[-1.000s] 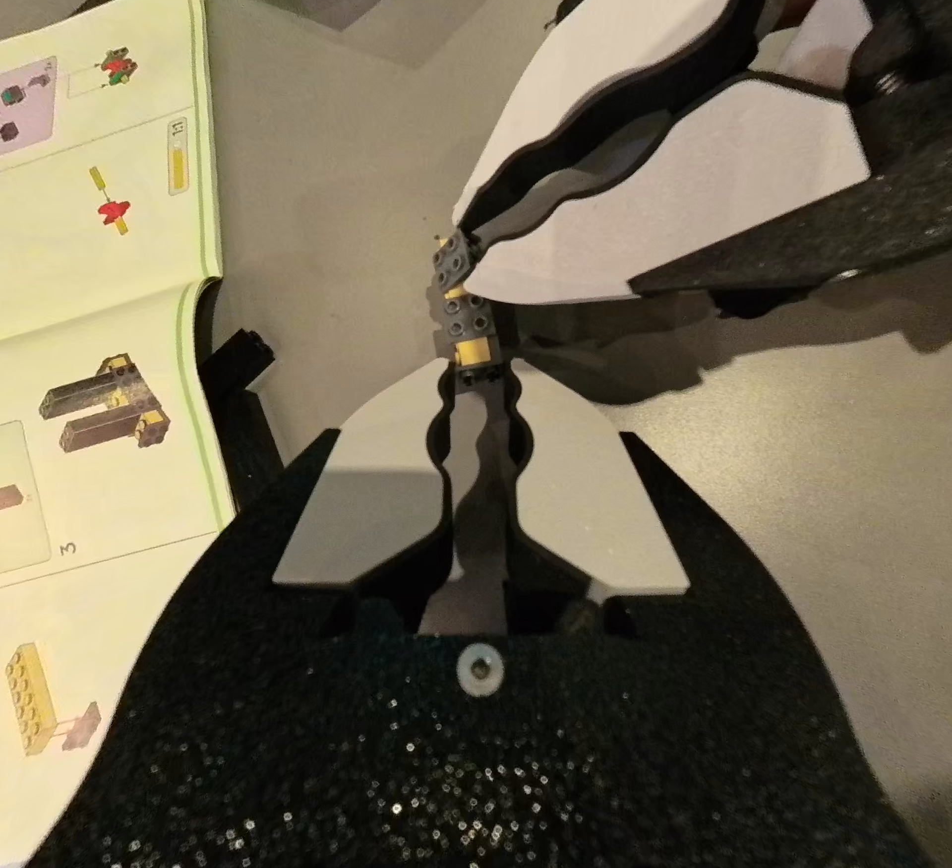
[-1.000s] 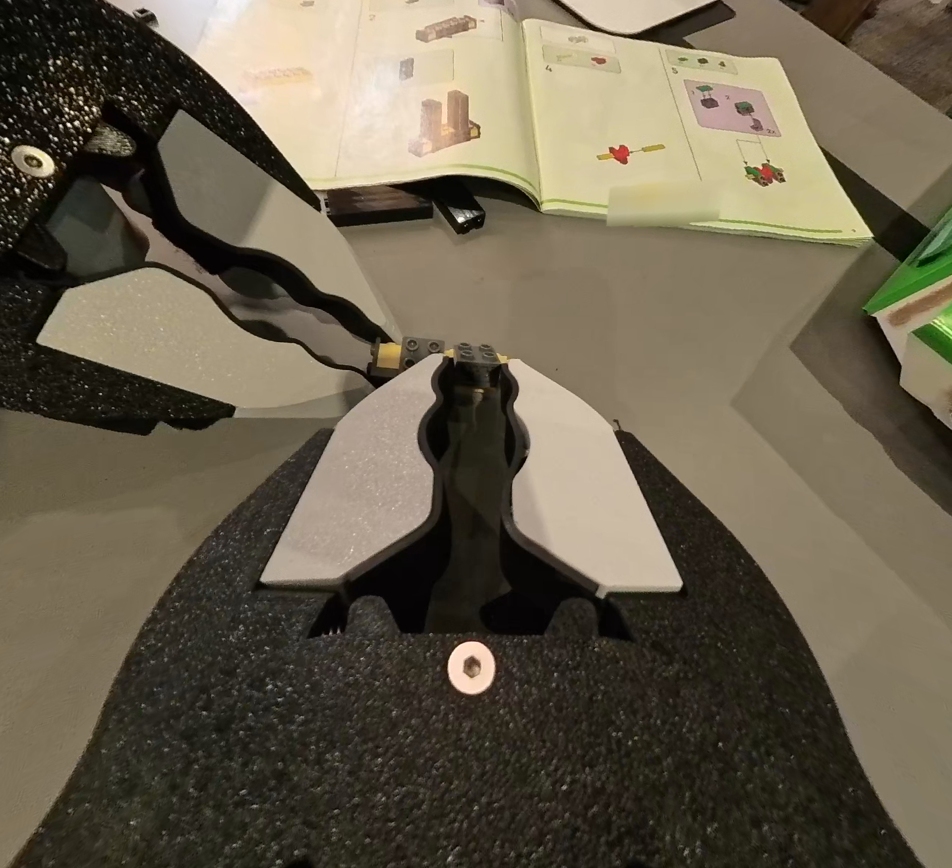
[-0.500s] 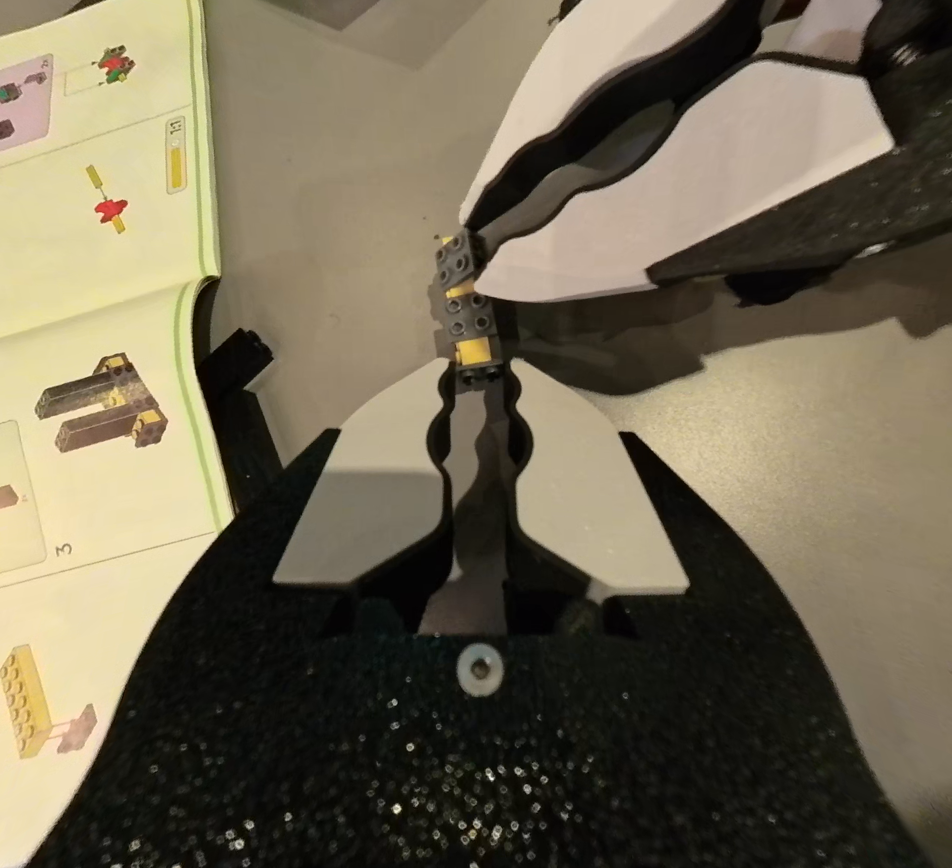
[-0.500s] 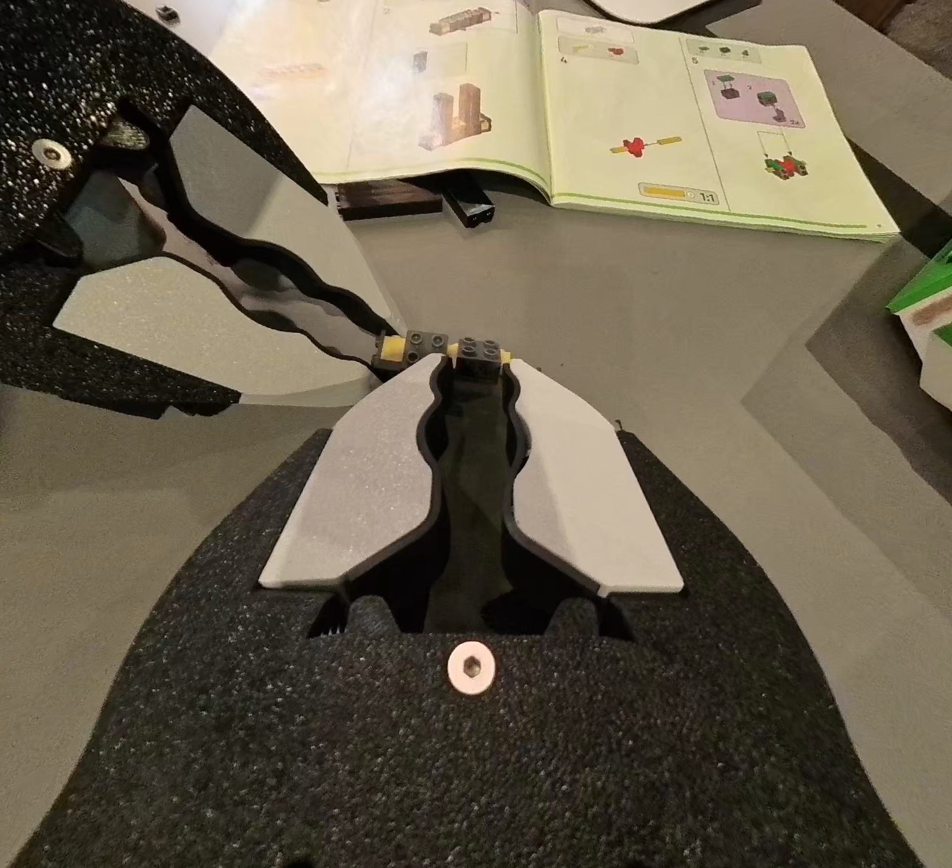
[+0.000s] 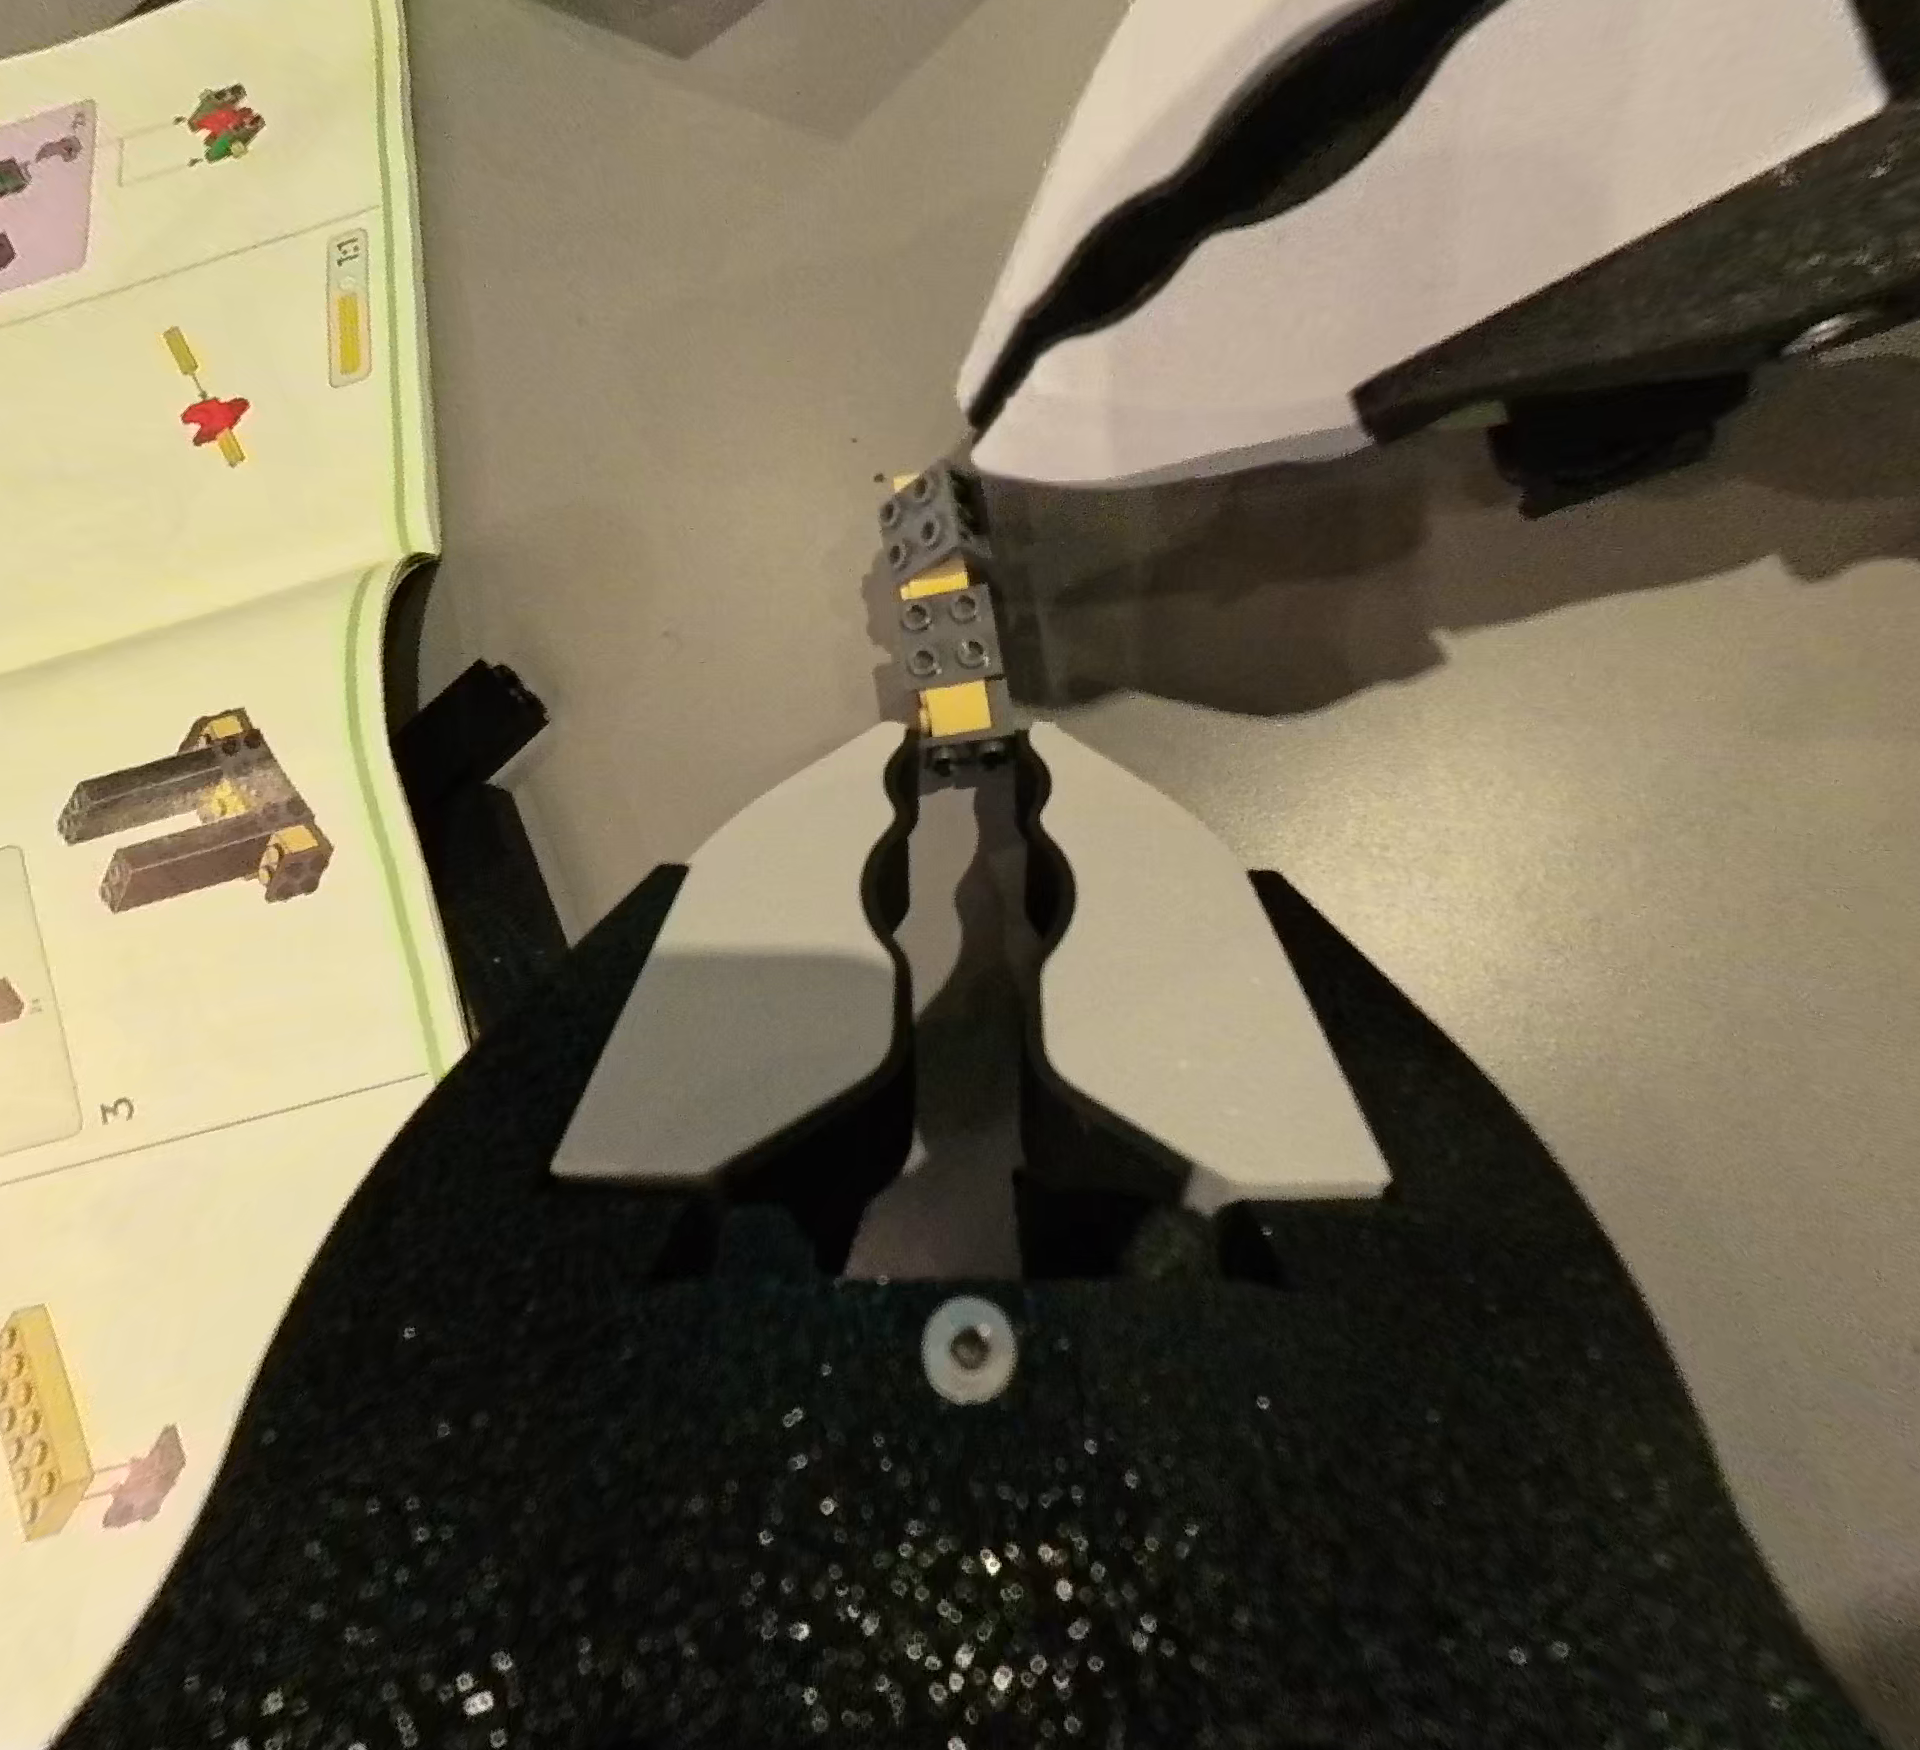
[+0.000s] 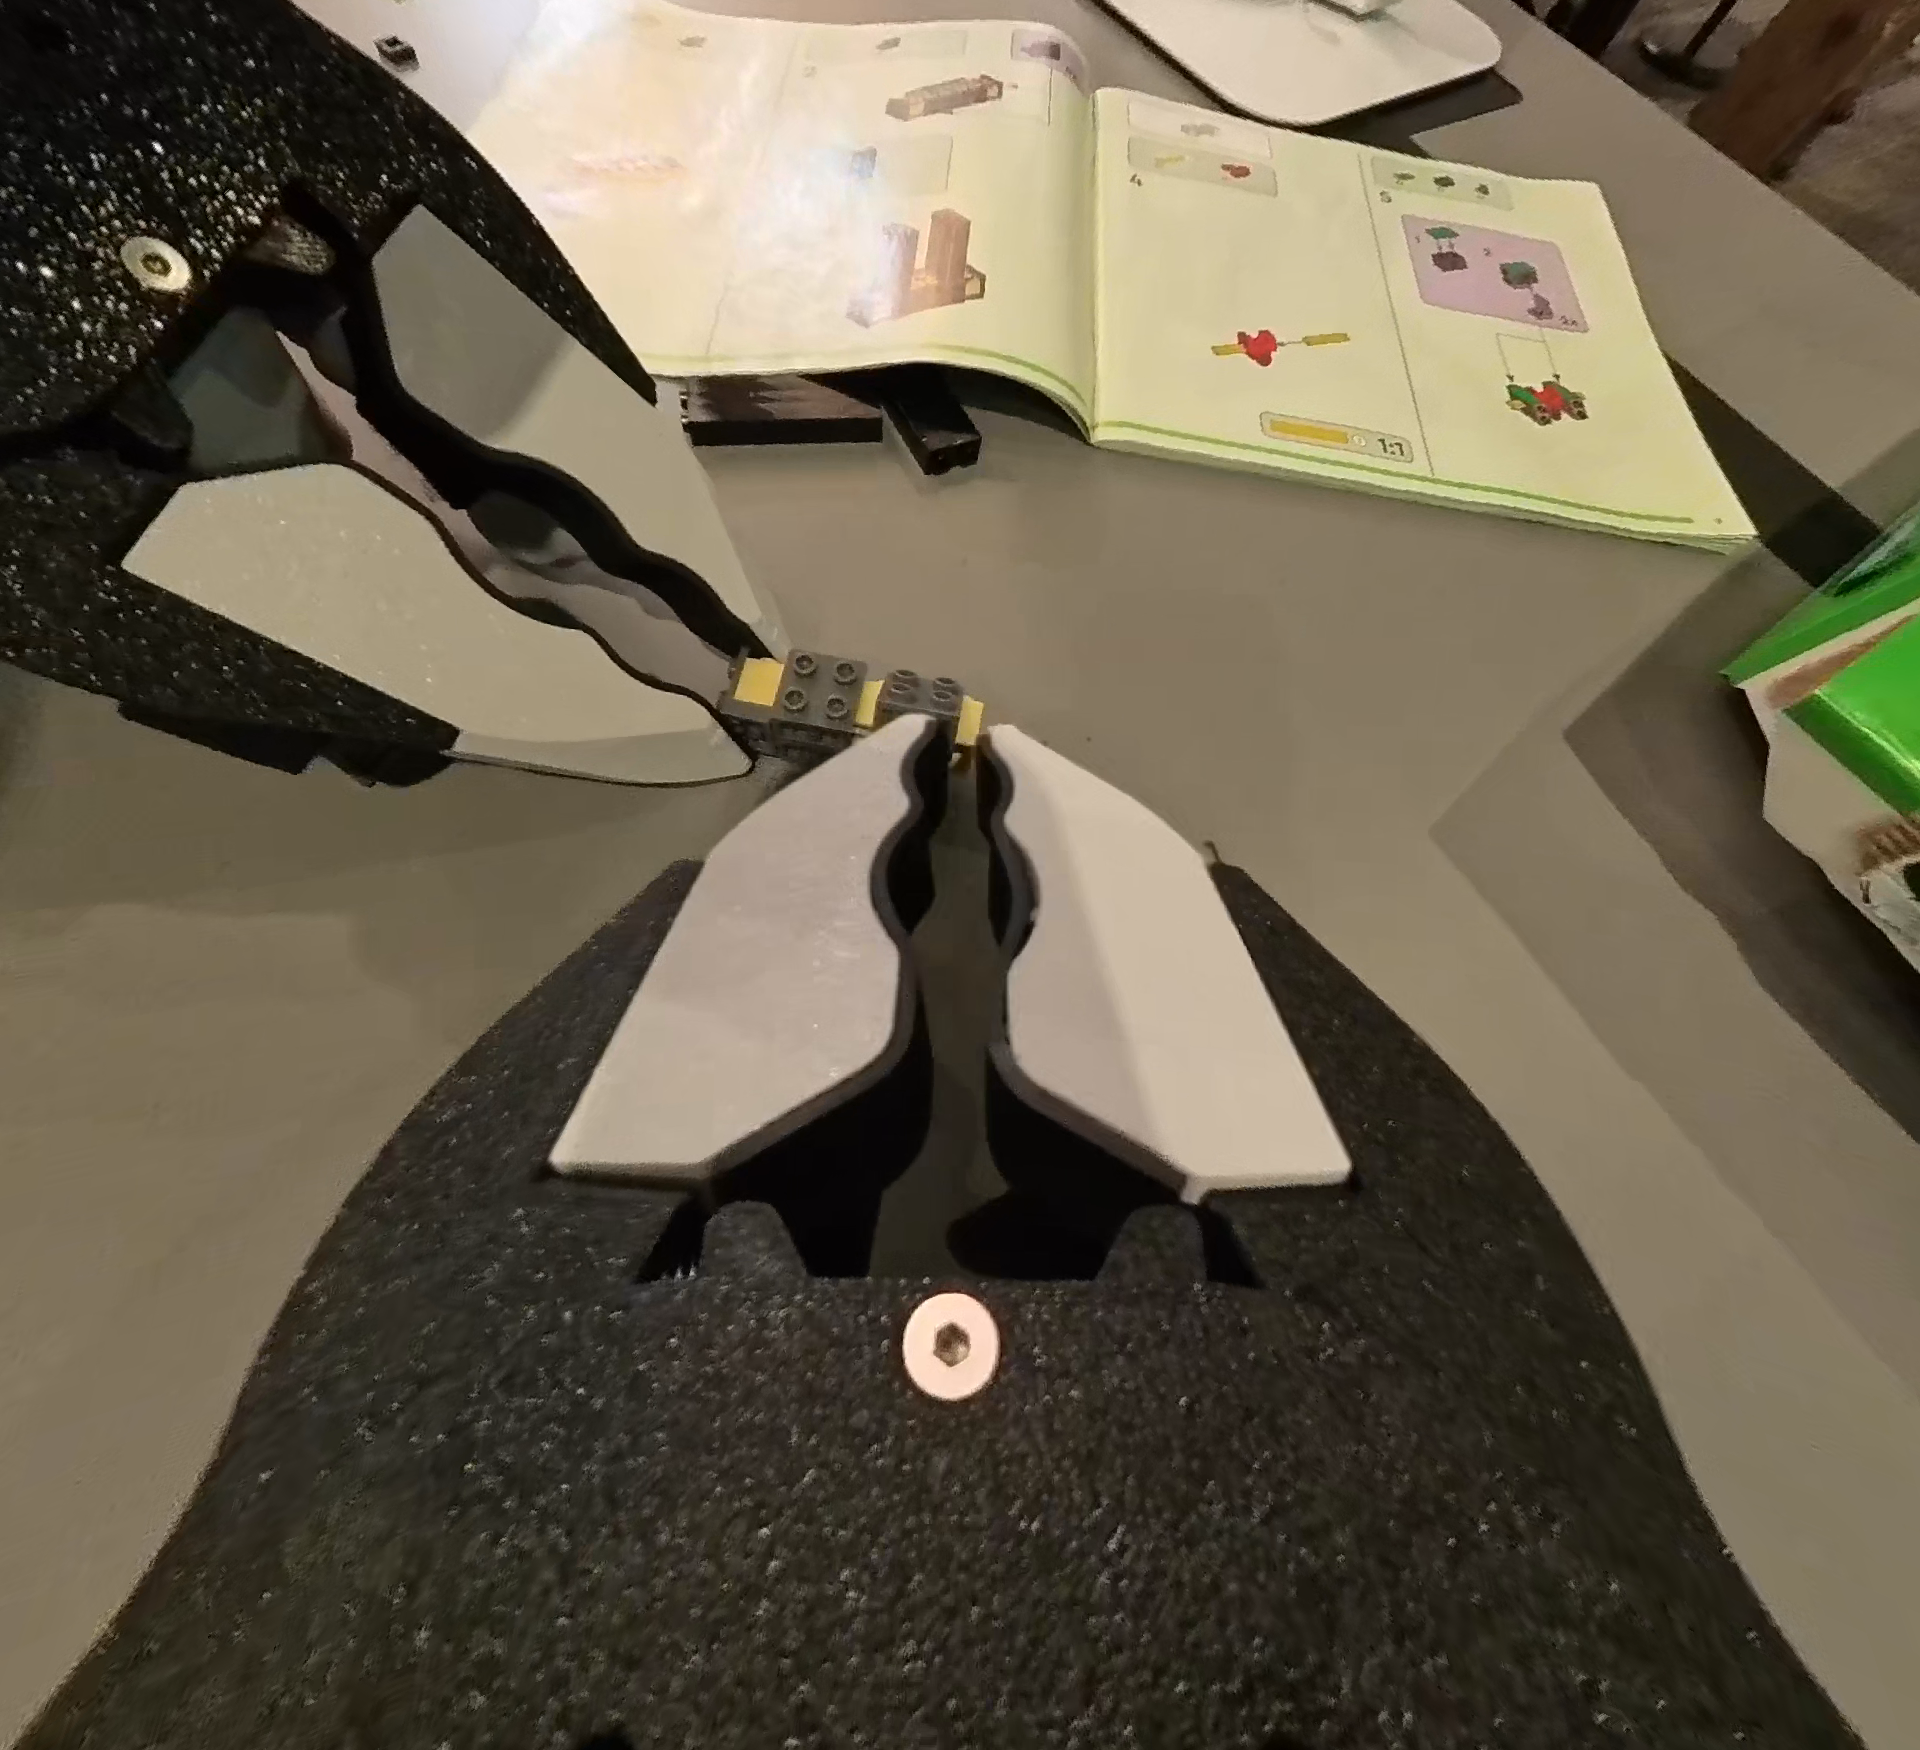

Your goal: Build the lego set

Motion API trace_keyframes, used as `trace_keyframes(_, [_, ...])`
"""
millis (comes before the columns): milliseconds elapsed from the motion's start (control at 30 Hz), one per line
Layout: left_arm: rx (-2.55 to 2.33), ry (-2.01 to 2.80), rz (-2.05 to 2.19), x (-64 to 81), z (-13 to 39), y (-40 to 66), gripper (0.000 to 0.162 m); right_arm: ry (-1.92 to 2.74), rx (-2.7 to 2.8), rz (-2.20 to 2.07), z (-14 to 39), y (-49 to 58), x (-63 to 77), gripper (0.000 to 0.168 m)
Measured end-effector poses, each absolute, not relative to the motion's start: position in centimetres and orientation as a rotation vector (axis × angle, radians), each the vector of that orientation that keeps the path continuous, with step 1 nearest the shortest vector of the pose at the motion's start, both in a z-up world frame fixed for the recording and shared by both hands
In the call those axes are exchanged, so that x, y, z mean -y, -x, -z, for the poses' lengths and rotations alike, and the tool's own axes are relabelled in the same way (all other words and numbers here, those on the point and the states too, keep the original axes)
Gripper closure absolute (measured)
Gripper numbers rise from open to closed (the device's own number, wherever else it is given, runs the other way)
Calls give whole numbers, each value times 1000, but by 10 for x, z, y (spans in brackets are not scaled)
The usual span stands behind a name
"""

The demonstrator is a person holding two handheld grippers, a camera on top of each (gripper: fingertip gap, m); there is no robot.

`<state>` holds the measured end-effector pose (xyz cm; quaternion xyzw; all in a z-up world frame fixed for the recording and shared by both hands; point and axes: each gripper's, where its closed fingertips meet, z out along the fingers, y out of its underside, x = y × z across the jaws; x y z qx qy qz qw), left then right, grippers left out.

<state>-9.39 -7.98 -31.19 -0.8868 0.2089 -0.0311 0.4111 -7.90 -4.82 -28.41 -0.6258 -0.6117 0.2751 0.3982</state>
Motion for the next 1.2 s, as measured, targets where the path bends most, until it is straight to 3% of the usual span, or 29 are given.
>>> trace_keyframes(1200, [-529,2232,70,80,312,95,145,1497,1670,-569,298,83,58,168])
